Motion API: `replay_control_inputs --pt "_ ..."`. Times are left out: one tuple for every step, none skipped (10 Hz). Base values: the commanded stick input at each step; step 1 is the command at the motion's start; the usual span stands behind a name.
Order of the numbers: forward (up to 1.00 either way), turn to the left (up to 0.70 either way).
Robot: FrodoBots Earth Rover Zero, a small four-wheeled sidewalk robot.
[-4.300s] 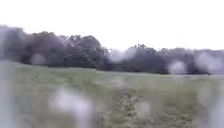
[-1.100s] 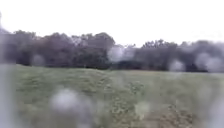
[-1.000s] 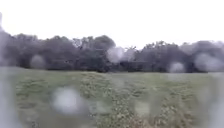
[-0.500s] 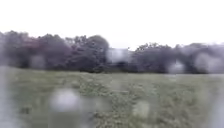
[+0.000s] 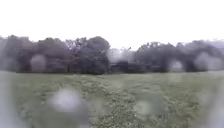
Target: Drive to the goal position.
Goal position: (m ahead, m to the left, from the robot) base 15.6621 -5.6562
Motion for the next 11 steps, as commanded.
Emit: replay_control_inputs --pt "0.85 0.00" --pt "0.85 0.00" --pt "0.85 0.00" --pt "0.85 0.00" --pt "0.85 0.00" --pt "0.85 0.00" --pt "0.85 0.00" --pt "0.85 0.00" --pt "0.85 0.00" --pt "0.85 0.00" --pt "0.85 -0.16"
